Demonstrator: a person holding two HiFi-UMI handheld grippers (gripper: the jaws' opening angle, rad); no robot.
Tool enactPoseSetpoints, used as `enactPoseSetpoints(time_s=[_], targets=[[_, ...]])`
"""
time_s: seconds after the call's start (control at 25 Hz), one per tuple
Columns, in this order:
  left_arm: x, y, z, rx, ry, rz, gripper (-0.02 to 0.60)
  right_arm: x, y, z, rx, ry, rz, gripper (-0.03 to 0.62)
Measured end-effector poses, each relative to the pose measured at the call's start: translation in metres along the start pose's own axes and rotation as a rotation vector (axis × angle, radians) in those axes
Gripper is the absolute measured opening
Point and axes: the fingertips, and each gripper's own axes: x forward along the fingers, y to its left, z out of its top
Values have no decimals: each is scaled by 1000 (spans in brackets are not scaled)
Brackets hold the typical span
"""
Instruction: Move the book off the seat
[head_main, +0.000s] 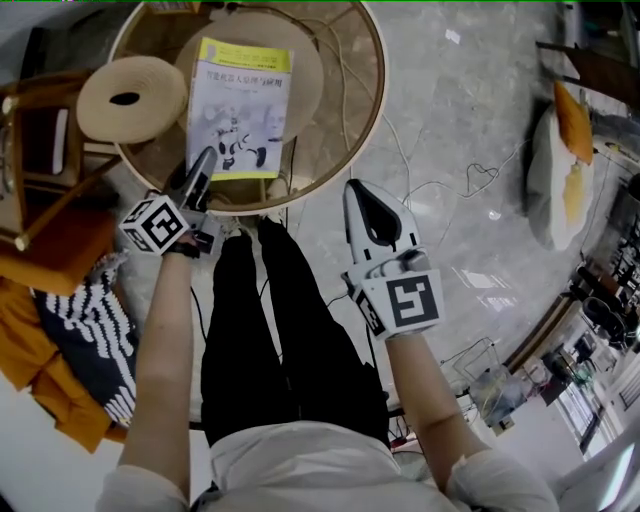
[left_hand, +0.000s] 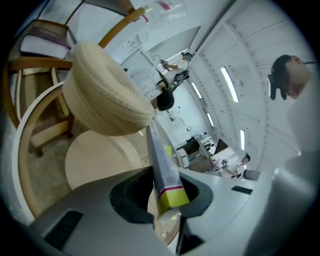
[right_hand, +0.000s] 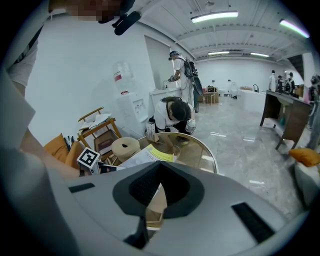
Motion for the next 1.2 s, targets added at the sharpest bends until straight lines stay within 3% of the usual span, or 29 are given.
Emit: enactPoseSetpoints(time_s=[0.12,0.32,0.44,0.56,0.76,0.92,1.2], targets=[[3,11,-8,-17,31,27,75,4,-2,0,2,8,9,20],[8,23,-23,-76,88,-11,77,14,16,-7,-7,22,23,20],[14,29,-33,2,184,4,87,21,32,-12,-17,22,29,20],[16,38,-42,88,253,91,104,23,37,-9,-25,17,33,20],[17,34,-43,177,278,160,131,17,27,3,-29,1,30,20],[15,25,-38,201,284,183,267,10,20,13,-29,-5,26,20],[-12,20,-11,312,270,228,314,3,33,34,-46,-40,32,20]])
